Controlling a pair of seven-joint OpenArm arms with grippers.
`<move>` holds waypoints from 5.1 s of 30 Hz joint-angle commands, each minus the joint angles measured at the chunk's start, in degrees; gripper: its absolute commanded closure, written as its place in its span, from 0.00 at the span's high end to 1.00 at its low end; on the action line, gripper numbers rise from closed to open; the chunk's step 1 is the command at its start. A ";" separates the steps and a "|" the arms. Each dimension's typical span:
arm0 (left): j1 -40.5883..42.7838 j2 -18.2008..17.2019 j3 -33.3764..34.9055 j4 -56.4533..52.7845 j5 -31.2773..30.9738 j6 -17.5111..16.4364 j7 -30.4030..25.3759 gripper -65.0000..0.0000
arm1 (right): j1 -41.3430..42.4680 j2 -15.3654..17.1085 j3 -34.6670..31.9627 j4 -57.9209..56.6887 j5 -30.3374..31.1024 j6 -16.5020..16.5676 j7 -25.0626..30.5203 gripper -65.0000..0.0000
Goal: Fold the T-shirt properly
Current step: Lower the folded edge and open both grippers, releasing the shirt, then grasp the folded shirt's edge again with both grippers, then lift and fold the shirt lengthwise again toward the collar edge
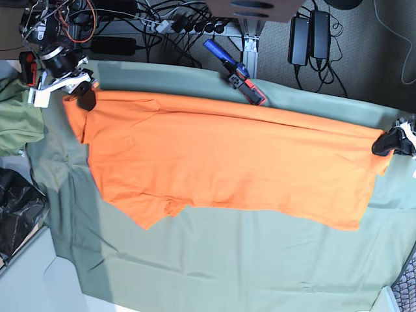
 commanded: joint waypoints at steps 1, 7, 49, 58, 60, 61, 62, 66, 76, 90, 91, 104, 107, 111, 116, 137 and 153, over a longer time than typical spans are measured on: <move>-0.02 -1.73 -0.83 0.72 -0.50 -0.71 -1.01 0.00 | -0.55 1.09 1.05 0.92 0.24 1.05 1.49 0.00; 2.10 -1.73 -0.83 0.72 -0.55 -0.71 -1.11 0.00 | -1.86 1.09 1.05 0.85 -0.44 1.03 1.16 0.00; -4.00 -1.86 -1.27 0.72 9.79 -0.71 -11.39 0.72 | 41.11 5.01 -8.57 -33.77 -10.56 2.25 7.41 0.68; -4.17 -1.75 -0.26 0.63 13.73 -0.71 -14.16 0.72 | 51.52 3.45 -22.67 -47.69 -14.62 2.45 8.02 0.68; -4.39 -1.75 -0.26 0.61 14.95 -0.71 -14.86 0.72 | 51.39 2.62 -23.74 -48.46 -15.52 2.47 8.46 0.68; -4.72 -1.75 -0.26 0.61 15.32 -0.71 -14.80 0.72 | 51.28 2.10 -24.04 -48.54 -15.93 2.54 8.44 0.68; -5.18 -1.75 -0.26 0.61 16.04 -0.71 -14.75 0.72 | 51.25 1.68 -24.24 -48.54 -15.93 2.64 8.41 0.68; -8.44 -1.73 -0.26 0.07 18.08 -0.71 -14.80 0.72 | 50.99 0.44 -24.35 -48.52 -15.82 2.64 8.13 0.68; -25.09 0.42 5.44 -18.27 22.12 -0.71 -20.52 0.72 | 50.34 -1.03 -24.35 -48.50 -15.65 2.86 6.40 0.68; -33.05 9.16 14.60 -32.06 30.38 -0.71 -26.38 0.71 | 50.34 -1.09 -24.35 -48.50 -15.63 2.84 5.11 0.68; -33.05 9.35 14.62 -32.06 30.38 -0.71 -26.36 0.71 | 50.34 -1.09 -24.35 -48.50 -15.63 2.84 5.11 0.68; -33.00 9.81 14.64 -30.40 24.46 -0.71 -21.29 0.66 | 50.34 -1.07 -24.35 -48.48 -13.88 2.89 1.86 0.67; -33.00 9.81 14.64 -28.92 23.43 -0.71 -19.21 0.35 | 50.34 -1.09 -24.35 -48.19 -13.88 2.89 1.44 0.49; -32.94 9.79 14.62 -28.55 21.51 -0.71 -19.04 0.03 | 50.34 -1.07 -24.33 -47.93 -13.88 2.89 1.25 0.06; -32.92 9.73 14.62 -28.55 21.49 -0.71 -19.58 0.00 | 50.34 -0.94 -24.33 -47.89 -13.86 2.86 1.29 0.00; -27.32 2.56 14.14 -15.63 10.38 -0.71 -8.09 0.00 | 48.43 1.84 -24.24 -31.30 -13.60 3.02 -9.40 0.00; -17.44 -1.46 14.14 -5.27 8.39 -0.71 -4.17 0.00 | 28.79 7.93 -18.16 -13.16 -11.50 3.04 -9.40 0.00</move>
